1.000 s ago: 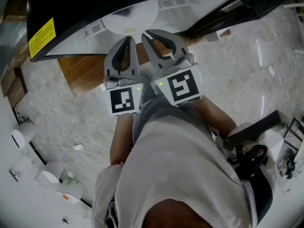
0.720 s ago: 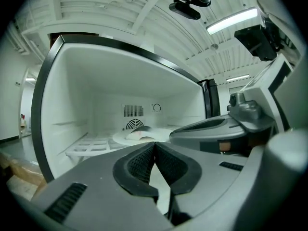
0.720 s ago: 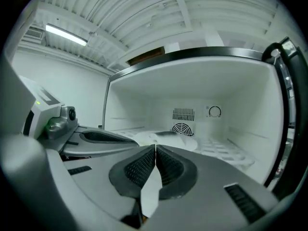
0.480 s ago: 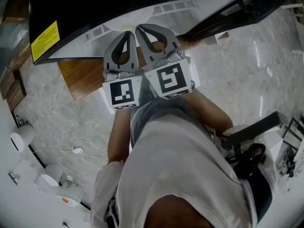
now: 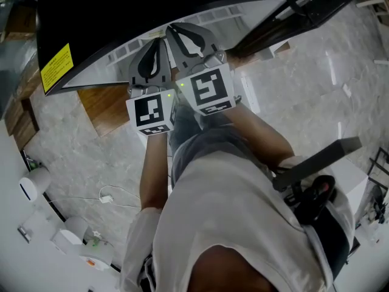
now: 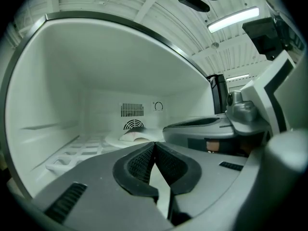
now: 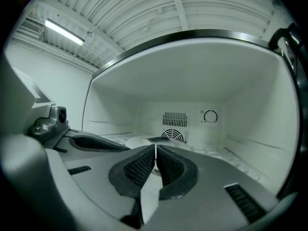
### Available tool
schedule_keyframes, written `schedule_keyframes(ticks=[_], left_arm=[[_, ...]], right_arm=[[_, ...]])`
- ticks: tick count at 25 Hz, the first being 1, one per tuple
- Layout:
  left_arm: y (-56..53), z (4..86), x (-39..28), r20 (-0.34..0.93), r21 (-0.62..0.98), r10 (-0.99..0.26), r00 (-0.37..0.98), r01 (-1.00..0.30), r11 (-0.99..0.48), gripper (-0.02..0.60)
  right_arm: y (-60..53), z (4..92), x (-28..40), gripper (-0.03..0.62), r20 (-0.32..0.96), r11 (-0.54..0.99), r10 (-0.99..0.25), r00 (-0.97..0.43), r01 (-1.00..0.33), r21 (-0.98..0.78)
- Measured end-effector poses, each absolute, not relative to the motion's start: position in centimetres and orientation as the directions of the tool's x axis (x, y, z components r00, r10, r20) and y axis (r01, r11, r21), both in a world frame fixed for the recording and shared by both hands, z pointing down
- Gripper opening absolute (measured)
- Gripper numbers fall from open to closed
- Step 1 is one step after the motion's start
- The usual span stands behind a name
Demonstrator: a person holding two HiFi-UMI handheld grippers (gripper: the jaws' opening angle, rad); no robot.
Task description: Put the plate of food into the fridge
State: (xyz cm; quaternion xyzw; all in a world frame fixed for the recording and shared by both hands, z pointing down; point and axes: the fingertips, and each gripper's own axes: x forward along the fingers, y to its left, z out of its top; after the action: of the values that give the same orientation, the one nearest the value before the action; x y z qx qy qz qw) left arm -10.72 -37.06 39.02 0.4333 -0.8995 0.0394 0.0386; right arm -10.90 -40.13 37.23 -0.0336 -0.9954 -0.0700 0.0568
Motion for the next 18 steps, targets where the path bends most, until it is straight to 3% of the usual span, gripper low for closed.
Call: schedule_keyframes(ticks=[7, 18], left_arm=[[-38.8, 39.7, -7.0, 0.095, 0.033, -0.763, -0.64, -0.764, 0.645, 0.02], [-38.1, 40.3, 0.0, 0.096, 0.124, -0.792, -0.603, -0.782, 0.611, 0.019]], right_arm=[[-42.0, 37.8, -7.0, 0.023, 0.047, 0.997, 0.039, -0.998, 0.042, 0.061], [-41.8, 38.2, 0.1, 0.018, 0.065, 0.999, -0.003, -0.998, 0.001, 0.05]])
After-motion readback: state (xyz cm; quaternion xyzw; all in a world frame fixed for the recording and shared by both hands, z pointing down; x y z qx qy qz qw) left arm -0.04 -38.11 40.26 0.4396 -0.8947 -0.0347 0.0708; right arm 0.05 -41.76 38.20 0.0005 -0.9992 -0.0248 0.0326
